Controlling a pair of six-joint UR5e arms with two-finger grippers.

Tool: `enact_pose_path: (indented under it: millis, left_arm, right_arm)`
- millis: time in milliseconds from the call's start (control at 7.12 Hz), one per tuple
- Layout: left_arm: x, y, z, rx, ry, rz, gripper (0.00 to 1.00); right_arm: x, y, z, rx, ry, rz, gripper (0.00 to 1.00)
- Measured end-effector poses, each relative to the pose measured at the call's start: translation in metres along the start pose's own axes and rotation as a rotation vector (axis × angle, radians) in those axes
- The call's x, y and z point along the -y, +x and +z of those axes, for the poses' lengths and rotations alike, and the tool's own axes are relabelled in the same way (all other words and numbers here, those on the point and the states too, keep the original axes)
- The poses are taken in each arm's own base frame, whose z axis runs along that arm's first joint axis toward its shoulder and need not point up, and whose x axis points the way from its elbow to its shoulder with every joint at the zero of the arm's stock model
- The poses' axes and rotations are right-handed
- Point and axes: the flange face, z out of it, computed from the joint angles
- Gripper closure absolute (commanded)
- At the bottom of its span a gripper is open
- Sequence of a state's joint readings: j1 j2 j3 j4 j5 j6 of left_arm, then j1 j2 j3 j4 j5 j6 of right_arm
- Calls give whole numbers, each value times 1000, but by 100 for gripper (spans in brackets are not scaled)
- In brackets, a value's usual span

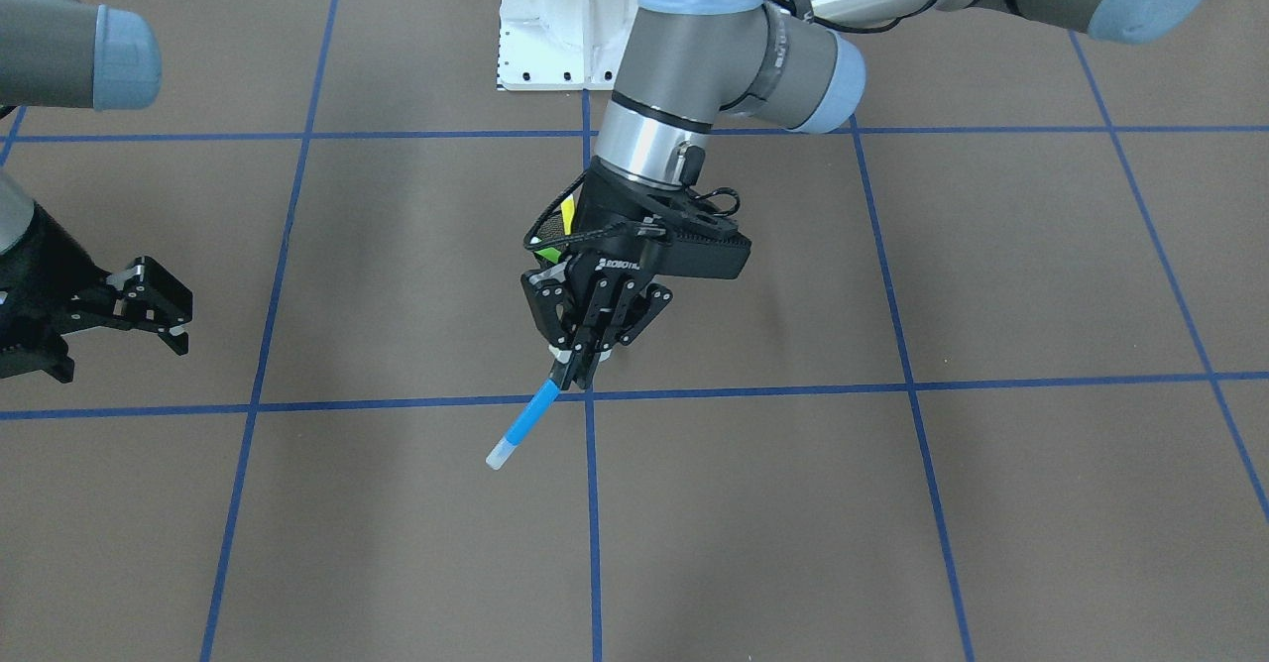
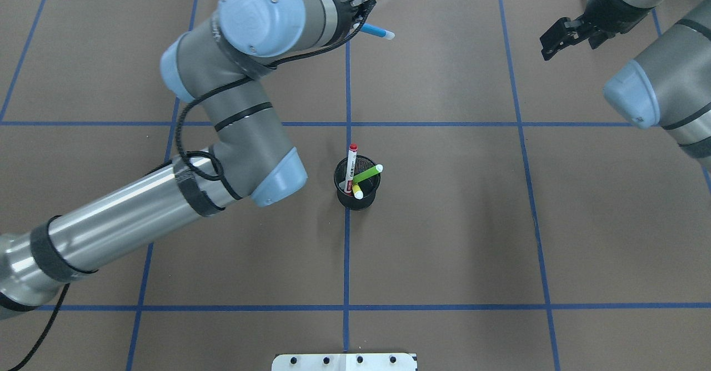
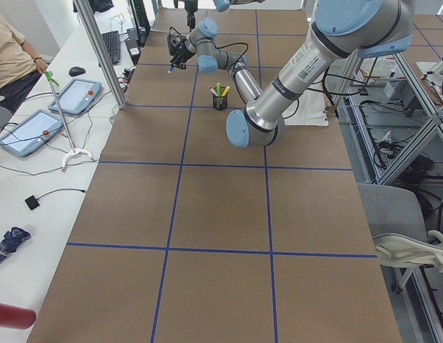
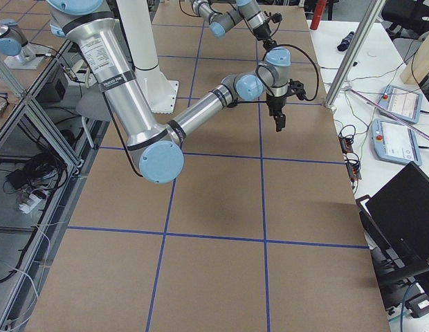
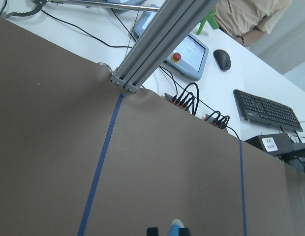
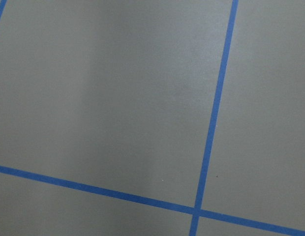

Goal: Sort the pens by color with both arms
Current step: 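Lift the blue marker out of the cup with the left gripper, then carry the blue marker farther from the robot and release it on the table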

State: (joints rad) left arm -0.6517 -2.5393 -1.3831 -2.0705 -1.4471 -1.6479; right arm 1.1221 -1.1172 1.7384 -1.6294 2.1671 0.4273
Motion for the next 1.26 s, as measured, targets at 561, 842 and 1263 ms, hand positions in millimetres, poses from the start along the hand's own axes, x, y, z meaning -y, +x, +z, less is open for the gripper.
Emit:
enact_pose_path:
  millis: [561,842,1263]
  left_arm:
    - [-95,25,84,112,227,-54,94]
    - [-127,24,105,158,269,-20,81]
    - [-132,24,117,183,343,-27,75]
  right_arm:
    - [2,21,-2,8,-12,-8,2]
    - [2,21,-2,8,-11,-9,2]
    - [2,19,-1,8,-12,-12,2]
